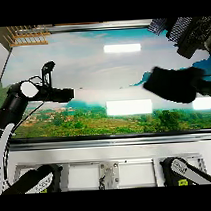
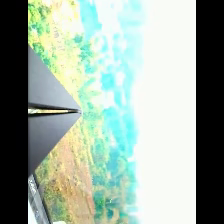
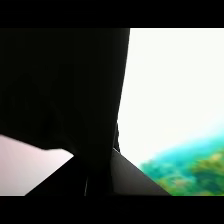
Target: Fold the clothes and pants, and hang the long-sleeved shirts on hangers.
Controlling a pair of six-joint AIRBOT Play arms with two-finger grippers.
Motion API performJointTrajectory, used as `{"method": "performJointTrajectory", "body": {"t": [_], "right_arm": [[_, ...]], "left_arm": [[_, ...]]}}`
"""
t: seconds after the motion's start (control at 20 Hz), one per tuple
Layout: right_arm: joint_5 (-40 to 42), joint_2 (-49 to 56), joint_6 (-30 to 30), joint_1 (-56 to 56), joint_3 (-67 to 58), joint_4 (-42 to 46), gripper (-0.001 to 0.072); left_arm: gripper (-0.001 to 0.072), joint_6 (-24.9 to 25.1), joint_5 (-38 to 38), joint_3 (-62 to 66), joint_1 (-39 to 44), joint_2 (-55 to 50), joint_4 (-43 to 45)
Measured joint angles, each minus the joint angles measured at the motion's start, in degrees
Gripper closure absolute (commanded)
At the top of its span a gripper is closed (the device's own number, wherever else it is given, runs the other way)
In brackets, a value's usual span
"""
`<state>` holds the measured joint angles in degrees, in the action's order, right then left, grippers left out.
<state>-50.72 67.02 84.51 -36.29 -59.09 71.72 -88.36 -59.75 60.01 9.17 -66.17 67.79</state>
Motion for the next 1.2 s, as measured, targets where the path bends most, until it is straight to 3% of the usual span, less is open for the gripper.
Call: {"method": "performJointTrajectory", "body": {"t": [0.3,0.75,0.8,0.85,0.9,0.95,1.1,1.2], "right_arm": [[-4.3,-1.9,2.1,-13.8,7.2,3.0,0.0700],[-2.6,-2.2,4.3,-16.3,10.1,12.3,0.0686],[-2.0,-2.2,4.5,-16.4,10.1,13.6,0.0583],[-1.5,-2.2,4.7,-16.4,10.1,14.6,0.0293],[-1.0,-2.2,4.7,-16.5,10.1,15.5,0.0049],[-0.7,-2.2,4.7,-16.5,10.1,16.3,0.0020],[-0.3,-3.0,4.0,-16.5,8.7,17.7,0.0029],[-0.1,-5.0,3.1,-16.0,7.9,17.1,0.0149]], "left_arm": [[0.0699,0.0,0.0,0.0,0.0,0.0,0.0],[0.0699,0.0,0.0,0.0,0.0,0.0,0.0],[0.0699,0.0,-0.1,0.0,0.0,0.0,0.0],[0.0700,0.0,-0.2,0.0,0.0,0.0,0.0],[0.0700,0.0,-0.2,0.0,0.0,0.0,0.0],[0.0700,0.0,-0.2,0.0,0.0,0.0,0.0],[0.0699,0.0,-0.2,0.0,0.0,0.0,0.0],[0.0699,0.0,-0.1,0.0,0.0,0.0,0.0]]}}
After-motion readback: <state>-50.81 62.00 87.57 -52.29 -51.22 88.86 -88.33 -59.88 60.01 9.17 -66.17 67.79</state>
